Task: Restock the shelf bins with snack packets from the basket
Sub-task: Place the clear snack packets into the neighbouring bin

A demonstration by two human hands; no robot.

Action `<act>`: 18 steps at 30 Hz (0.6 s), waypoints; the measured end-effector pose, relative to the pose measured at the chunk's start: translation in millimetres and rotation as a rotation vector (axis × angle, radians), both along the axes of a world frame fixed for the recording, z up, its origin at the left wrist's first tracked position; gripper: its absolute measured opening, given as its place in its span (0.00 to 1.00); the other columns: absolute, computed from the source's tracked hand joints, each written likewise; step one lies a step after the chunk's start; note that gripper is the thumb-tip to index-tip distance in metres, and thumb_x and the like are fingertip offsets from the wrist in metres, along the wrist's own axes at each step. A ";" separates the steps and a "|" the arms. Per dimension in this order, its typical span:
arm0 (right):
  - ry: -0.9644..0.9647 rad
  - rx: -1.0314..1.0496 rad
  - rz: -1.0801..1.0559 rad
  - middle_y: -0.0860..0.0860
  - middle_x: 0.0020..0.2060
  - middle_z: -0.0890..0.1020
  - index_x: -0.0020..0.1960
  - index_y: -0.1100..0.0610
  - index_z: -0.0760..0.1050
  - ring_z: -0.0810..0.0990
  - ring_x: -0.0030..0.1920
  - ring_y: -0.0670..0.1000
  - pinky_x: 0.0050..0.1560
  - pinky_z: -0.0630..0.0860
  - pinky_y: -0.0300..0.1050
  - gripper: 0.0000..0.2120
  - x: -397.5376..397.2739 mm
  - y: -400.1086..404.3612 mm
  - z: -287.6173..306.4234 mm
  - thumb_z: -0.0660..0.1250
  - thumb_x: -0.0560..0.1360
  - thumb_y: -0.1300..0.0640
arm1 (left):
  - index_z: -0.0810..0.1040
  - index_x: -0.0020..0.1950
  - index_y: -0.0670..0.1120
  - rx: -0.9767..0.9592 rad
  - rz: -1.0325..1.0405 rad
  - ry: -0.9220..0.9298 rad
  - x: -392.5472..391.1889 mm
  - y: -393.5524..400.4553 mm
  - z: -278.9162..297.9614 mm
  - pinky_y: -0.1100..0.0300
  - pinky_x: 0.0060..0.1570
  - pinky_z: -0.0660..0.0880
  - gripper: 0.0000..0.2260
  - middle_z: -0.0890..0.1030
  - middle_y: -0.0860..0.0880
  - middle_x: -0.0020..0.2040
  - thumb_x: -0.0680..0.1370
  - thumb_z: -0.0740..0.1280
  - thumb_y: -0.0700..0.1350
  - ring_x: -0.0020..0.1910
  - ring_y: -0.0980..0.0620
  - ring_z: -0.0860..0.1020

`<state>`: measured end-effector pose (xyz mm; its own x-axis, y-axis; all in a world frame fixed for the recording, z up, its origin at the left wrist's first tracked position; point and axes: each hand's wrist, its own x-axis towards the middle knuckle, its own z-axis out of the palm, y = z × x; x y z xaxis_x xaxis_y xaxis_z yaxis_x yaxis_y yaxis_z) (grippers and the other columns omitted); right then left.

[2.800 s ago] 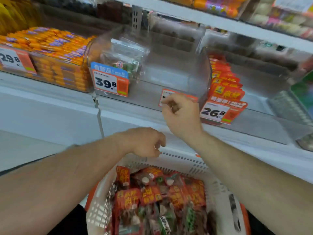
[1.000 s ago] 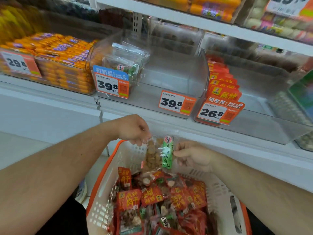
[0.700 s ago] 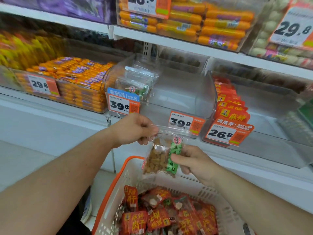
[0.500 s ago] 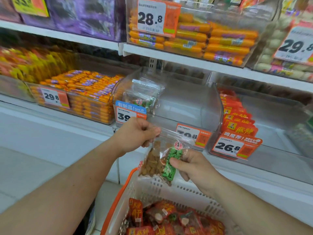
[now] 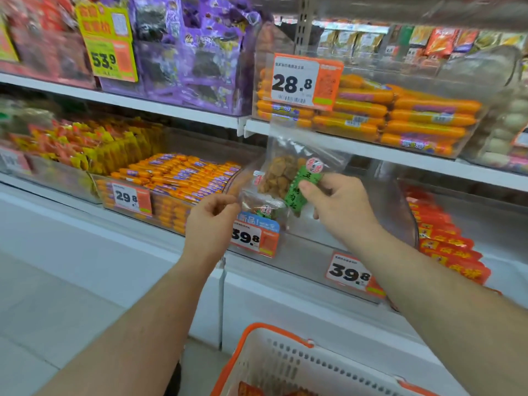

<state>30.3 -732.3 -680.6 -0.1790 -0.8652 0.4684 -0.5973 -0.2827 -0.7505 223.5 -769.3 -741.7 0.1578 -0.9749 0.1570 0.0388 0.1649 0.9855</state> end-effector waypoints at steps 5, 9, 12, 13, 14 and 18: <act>0.156 0.142 -0.033 0.45 0.24 0.72 0.29 0.53 0.71 0.71 0.30 0.45 0.32 0.67 0.40 0.19 12.6 -29.4 -14.4 0.69 0.77 0.51 | 0.79 0.54 0.48 -0.011 0.005 -0.170 0.8 -1.9 -5.3 0.46 0.46 0.81 0.10 0.82 0.46 0.46 0.75 0.67 0.39 0.46 0.48 0.83; 0.207 0.315 -0.013 0.57 0.31 0.80 0.33 0.60 0.74 0.81 0.40 0.59 0.43 0.77 0.48 0.20 16.7 -45.2 -24.6 0.67 0.78 0.49 | 0.78 0.59 0.48 -0.135 0.128 -0.405 2.7 -9.8 -9.3 0.50 0.56 0.75 0.15 0.75 0.53 0.52 0.72 0.69 0.43 0.58 0.47 0.75; 0.234 0.441 0.036 0.54 0.30 0.75 0.29 0.55 0.69 0.78 0.41 0.59 0.40 0.75 0.47 0.21 23.8 -51.3 -24.4 0.64 0.80 0.52 | 0.72 0.70 0.46 -0.154 0.195 -0.608 4.6 -14.2 -11.3 0.51 0.65 0.63 0.26 0.69 0.48 0.68 0.72 0.72 0.45 0.68 0.47 0.64; 0.225 0.485 0.059 0.56 0.33 0.77 0.31 0.57 0.70 0.81 0.43 0.61 0.43 0.78 0.50 0.20 24.3 -54.6 -23.2 0.64 0.81 0.53 | 0.70 0.72 0.47 -0.147 0.191 -0.628 5.2 -15.1 -11.1 0.49 0.68 0.62 0.29 0.66 0.48 0.71 0.72 0.72 0.46 0.70 0.48 0.62; 0.201 0.539 0.075 0.59 0.37 0.80 0.35 0.59 0.73 0.83 0.45 0.62 0.48 0.80 0.54 0.17 24.1 -58.7 -22.1 0.63 0.81 0.53 | 0.68 0.73 0.48 -0.147 0.184 -0.632 5.2 -15.5 -10.4 0.47 0.70 0.62 0.30 0.65 0.49 0.73 0.72 0.72 0.47 0.72 0.48 0.61; 0.152 0.722 0.068 0.58 0.34 0.81 0.44 0.60 0.75 0.80 0.34 0.55 0.44 0.79 0.49 0.11 24.9 -72.2 -21.0 0.66 0.79 0.53 | 0.65 0.75 0.50 -0.179 0.141 -0.630 1.4 -17.3 -10.1 0.40 0.71 0.60 0.36 0.63 0.50 0.75 0.67 0.68 0.53 0.74 0.49 0.60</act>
<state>55.2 -804.4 -701.7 -0.0923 -0.9741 -0.2063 -0.7080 0.2099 -0.6743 224.9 -786.6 -751.8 0.1070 -0.9019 0.4184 -0.5690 0.2896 0.7696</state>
